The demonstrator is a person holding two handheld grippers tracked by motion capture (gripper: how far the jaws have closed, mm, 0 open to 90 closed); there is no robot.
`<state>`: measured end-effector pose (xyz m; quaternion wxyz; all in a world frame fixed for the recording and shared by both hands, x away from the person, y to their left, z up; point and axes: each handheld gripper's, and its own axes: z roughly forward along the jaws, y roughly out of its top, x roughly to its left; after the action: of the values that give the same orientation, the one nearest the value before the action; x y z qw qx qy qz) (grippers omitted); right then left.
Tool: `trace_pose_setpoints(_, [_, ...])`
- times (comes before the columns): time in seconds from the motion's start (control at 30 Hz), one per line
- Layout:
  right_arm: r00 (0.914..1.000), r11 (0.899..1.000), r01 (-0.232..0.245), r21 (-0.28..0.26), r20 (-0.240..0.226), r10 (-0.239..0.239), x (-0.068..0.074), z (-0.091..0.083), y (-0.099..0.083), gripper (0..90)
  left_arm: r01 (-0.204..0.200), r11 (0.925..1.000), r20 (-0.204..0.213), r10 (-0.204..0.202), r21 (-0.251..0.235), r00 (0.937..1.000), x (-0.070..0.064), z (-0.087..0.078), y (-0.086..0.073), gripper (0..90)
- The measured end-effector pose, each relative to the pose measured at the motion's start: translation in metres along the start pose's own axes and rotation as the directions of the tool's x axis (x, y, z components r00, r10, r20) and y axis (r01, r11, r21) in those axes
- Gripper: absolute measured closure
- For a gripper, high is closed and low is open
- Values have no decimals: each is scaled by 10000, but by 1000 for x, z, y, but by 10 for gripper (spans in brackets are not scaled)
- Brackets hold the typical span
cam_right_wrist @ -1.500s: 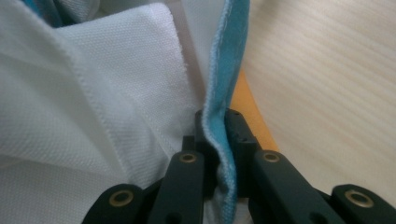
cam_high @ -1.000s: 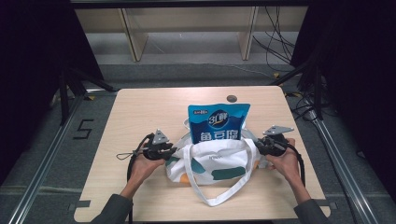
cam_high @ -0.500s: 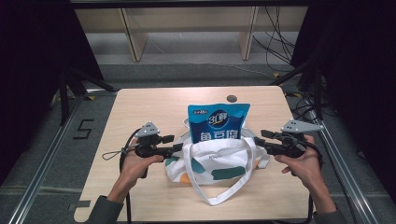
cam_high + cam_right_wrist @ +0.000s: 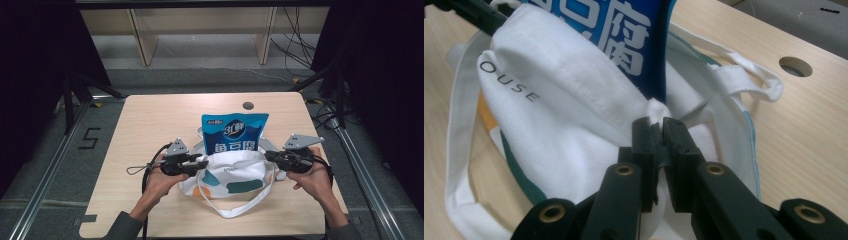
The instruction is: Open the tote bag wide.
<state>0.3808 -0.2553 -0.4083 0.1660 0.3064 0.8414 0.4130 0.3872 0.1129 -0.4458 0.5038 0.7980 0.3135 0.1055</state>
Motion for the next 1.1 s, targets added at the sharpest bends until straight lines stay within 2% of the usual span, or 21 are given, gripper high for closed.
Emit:
trace_pose_setpoints(0.1, [9994,9991,312,276,-141,-308,10,-4,-5,856,-369,9992,-185,372,173,9991,-6,-3,-8,773])
trace_pose_setpoints(0.27, [9973,9955,474,822,-599,-426,21,-1,-18,858,-727,9965,-32,728,410,9973,-14,-2,-18,812])
trace_pose_setpoints(0.37, [9961,9909,336,1307,-850,-225,33,6,-30,858,-1142,9904,162,1133,779,9934,-21,-1,-27,841])
trace_pose_setpoints(0.43, [9943,9875,644,1436,-940,-512,36,13,-34,858,-1427,9821,279,1403,1232,9897,-23,3,-33,844])
trace_pose_setpoints(0.47, [9928,9840,749,1619,-1048,-583,38,19,-37,858,-1279,9827,383,1238,1340,9916,-26,8,-38,846])
trace_pose_setpoints(0.53, [9927,9793,735,1883,-1075,-539,42,32,-43,858,-1439,9735,539,1364,1776,9892,-29,16,-44,849])
trace_pose_setpoints(0.57, [9921,9676,920,2351,-1053,-687,45,44,-49,859,-1833,9574,578,1747,2230,9829,-30,21,-48,851])
trace_pose_setpoints(0.6, [9921,9676,920,2351,-1053,-687,45,44,-49,859,-2078,9430,553,2003,2600,9782,-31,26,-52,851])
trace_pose_setpoints(0.63, [9927,9598,957,2637,-963,-725,46,51,-53,859,-2058,9369,476,2005,2827,9785,-30,31,-57,853])
trace_pose_setpoints(0.67, [9947,9562,893,2789,-741,-713,47,62,-59,860,-1889,9403,483,1827,2830,9820,-29,32,-57,854])
trace_pose_setpoints(0.7, [9957,9526,763,2945,-723,-574,47,64,-59,861,-1927,9390,506,1861,2847,9812,-27,31,-57,854])
trace_pose_setpoints(0.73, [9954,9539,822,2886,-707,-644,46,65,-58,861,-1841,9419,501,1772,2809,9829,-26,31,-57,854])
trace_pose_setpoints(0.8, [9940,9563,946,2768,-798,-752,46,67,-58,861,-1822,9403,330,1804,2875,9830,-20,34,-58,855])
trace_pose_setpoints(0.83, [9972,9487,612,3102,-591,-450,46,66,-57,861,-1714,9423,247,1716,2876,9849,-17,35,-58,855])
trace_pose_setpoints(0.87, [9972,9487,612,3102,-591,-450,46,66,-57,861,-1630,9443,158,1654,2858,9861,-14,36,-57,855])
trace_pose_setpoints(0.9, [9985,9548,487,2933,-381,-393,48,68,-57,860,-1584,9449,114,1620,2866,9867,-13,37,-56,855])
trace_pose_setpoints(0.93, [9951,9532,875,2894,-687,-705,45,68,-56,859,-1545,9447,113,1581,2891,9874,-13,36,-56,851])
trace_pose_setpoints(0.97, [9953,9515,769,2980,-788,-557,46,68,-55,858,-1501,9475,159,1518,2823,9883,-14,35,-55,828])
trace_pose_setpoints(1.0, [9968,9575,728,2790,-532,-602,47,69,-56,854,-1559,9453,190,1571,2866,9874,-16,32,-53,828])
trace_pose_setpoints(1.03, [9966,9561,704,2844,-610,-553,46,67,-55,845,-1640,9433,164,1664,2886,9859,-17,28,-51,803])
trace_pose_setpoints(1.1, [9950,9692,623,2382,-905,-417,43,55,-52,790,-1635,9499,355,1598,2662,9865,-23,16,-46,682])
